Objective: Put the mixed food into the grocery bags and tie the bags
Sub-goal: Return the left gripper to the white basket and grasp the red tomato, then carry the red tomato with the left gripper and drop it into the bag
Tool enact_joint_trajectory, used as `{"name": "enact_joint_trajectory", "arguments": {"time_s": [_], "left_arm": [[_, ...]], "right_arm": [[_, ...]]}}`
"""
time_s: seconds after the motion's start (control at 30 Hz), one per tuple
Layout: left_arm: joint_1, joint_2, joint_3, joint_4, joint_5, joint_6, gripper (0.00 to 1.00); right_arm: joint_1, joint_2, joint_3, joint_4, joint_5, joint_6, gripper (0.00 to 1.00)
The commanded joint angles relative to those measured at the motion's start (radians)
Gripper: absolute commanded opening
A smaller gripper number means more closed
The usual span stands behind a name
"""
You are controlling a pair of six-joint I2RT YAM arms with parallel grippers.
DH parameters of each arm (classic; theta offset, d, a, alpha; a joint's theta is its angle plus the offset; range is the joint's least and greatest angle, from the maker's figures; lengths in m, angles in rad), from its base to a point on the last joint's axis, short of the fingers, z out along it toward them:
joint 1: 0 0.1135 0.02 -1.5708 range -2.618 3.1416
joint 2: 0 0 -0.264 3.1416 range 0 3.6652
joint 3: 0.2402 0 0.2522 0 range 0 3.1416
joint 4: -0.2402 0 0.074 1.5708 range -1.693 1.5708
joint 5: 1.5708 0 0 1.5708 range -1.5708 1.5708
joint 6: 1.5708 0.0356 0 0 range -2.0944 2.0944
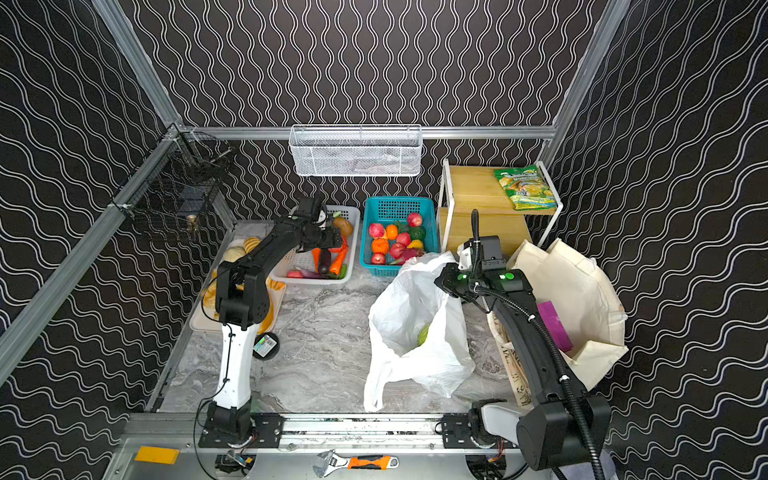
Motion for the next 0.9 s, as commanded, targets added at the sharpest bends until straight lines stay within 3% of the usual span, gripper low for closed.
{"name": "enact_joint_trajectory", "arguments": {"time_s": [0.0, 0.2, 0.4, 0.5, 0.67, 0.87], "left_arm": [[0.000, 0.035, 0.030, 0.028, 0.025, 0.003, 0.92], [0.000, 0.072, 0.040, 0.074, 0.052, -0.028, 0.87], [0.000, -0.047, -0.104, 0.209, 0.051, -0.023, 0.71], [0.000, -0.136, -0.178, 0.244, 0.091, -0.017, 0.63], [0.001, -0.351, -0.360, 0.291, 0.159, -0.038, 0.64], [-0.002, -0.728, -0.736, 0.448, 0.281, -0.067, 0.62]], "right_arm": [[0.001, 0.006, -0.002, 0.019, 0.008, -0.021, 0.00], [0.001, -0.002, -0.007, 0.012, 0.003, -0.021, 0.00], [0.001, 0.013, -0.002, -0.004, 0.013, -0.035, 0.00], [0.001, 0.009, -0.026, 0.016, 0.007, -0.026, 0.00], [0.001, -0.017, -0.031, 0.028, 0.010, -0.011, 0.00], [0.000, -0.029, -0.045, 0.064, 0.022, 0.004, 0.00]]}}
